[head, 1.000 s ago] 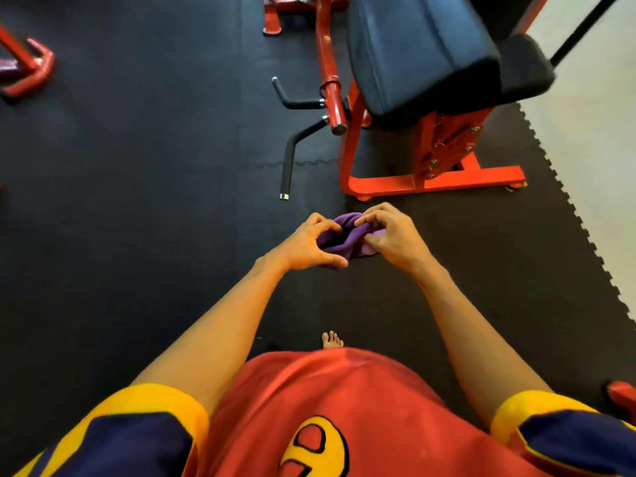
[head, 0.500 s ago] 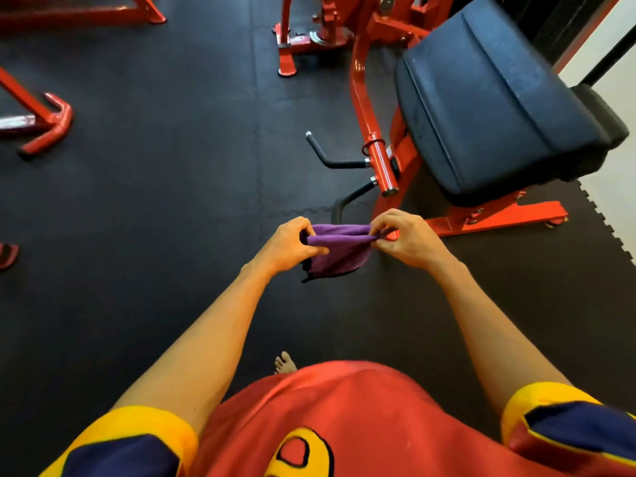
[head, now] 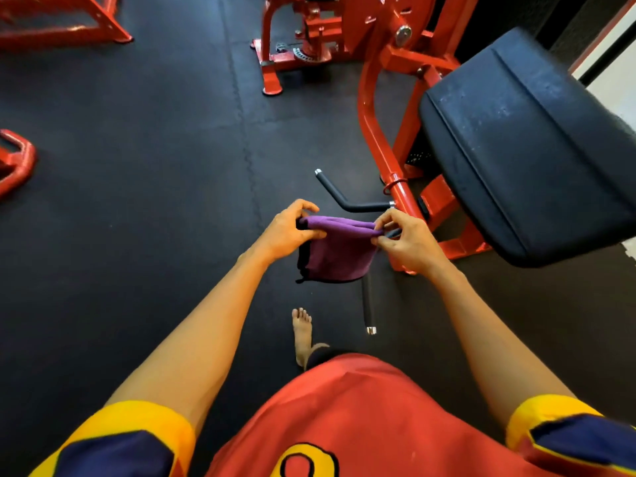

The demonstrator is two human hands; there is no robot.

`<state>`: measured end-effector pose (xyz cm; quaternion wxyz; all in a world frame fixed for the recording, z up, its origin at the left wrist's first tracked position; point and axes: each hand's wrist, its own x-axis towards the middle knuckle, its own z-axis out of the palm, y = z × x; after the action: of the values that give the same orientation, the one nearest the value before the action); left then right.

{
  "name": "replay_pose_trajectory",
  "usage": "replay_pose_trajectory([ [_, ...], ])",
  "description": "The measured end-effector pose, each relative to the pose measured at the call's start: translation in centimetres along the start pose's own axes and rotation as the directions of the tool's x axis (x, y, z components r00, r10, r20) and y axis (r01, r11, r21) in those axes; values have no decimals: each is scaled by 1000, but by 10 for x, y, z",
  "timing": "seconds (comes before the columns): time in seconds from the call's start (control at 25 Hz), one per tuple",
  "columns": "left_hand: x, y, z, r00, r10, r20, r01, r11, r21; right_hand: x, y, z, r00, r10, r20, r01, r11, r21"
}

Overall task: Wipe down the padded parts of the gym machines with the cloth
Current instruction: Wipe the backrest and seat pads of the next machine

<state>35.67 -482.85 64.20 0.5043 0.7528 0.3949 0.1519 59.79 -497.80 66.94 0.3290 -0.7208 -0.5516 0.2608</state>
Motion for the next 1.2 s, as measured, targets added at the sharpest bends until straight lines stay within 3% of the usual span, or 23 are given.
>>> replay_pose_trajectory([
  [0.2, 104, 4, -57, 996, 26, 80, -32, 997, 75, 88, -5, 5, 992, 77, -101, -69, 995, 77],
  [0.44, 229, 32, -90, 978, 115, 171, -122, 992, 31, 170, -12, -21, 941, 203, -272, -176, 977, 123],
  [0.68, 360, 74, -97, 907, 230, 354, -199, 972, -121, 222, -21, -41, 768, 387, -510, -269, 918, 291],
  [1.04, 495, 128, -83, 625, 466, 626, -453, 870, -195, 291, -45, -58, 404, 548, -732, -362, 831, 422],
  [1.2, 539, 158, -59, 504, 498, 706, -544, 818, -189, 308, -38, -69, 250, 594, -765, -372, 788, 490],
])
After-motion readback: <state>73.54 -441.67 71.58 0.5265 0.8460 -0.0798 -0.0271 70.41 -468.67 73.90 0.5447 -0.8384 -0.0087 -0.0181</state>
